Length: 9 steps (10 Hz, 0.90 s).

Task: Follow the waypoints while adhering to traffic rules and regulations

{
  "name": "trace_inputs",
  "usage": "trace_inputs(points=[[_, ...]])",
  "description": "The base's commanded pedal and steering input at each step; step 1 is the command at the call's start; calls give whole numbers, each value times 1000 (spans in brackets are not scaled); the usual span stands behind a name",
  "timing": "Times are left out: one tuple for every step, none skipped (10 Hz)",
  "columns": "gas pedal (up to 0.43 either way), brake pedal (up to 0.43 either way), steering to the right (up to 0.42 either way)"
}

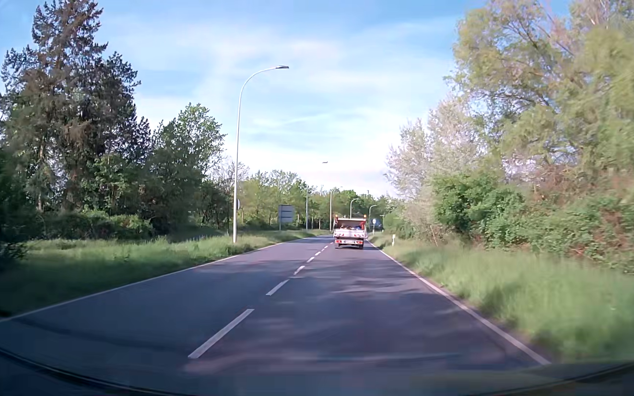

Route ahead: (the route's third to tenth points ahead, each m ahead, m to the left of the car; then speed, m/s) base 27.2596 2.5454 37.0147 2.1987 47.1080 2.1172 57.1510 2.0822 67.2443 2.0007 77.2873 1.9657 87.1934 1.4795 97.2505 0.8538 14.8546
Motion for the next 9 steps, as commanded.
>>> trace_inputs(points=[[59, 0, 5], [59, 0, 5], [59, 0, 4], [59, 0, 3], [59, 0, 2], [59, 0, 2], [59, 0, 2], [59, 0, 1], [59, 0, 1]])
